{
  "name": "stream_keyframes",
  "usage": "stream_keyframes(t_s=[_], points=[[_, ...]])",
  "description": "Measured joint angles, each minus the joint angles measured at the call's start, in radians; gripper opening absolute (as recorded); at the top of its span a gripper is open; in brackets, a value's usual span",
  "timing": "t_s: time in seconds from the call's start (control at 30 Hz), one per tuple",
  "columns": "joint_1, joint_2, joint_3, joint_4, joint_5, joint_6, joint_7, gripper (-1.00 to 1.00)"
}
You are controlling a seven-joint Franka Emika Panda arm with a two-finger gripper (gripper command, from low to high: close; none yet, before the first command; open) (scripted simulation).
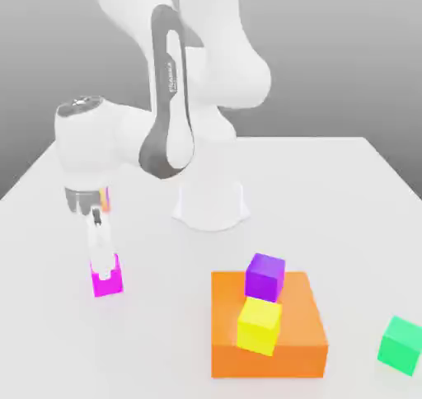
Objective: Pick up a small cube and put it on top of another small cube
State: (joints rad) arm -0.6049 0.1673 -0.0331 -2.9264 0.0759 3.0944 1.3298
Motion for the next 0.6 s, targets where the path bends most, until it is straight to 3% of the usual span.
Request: stream_keyframes(t_s=[0.03, 0.07, 0.3, 0.6], points=[[-0.018, 0.037, 0.018, 0.006, 0.002, 0.031, -0.002, 0.00], [-0.028, 0.055, 0.028, 0.009, 0.003, 0.046, -0.003, -1.00], [-0.030, 0.051, 0.029, 0.008, -0.003, 0.044, 0.002, -1.00], [0.007, -0.236, -0.001, -0.025, -0.087, -0.210, 0.058, -1.00]])
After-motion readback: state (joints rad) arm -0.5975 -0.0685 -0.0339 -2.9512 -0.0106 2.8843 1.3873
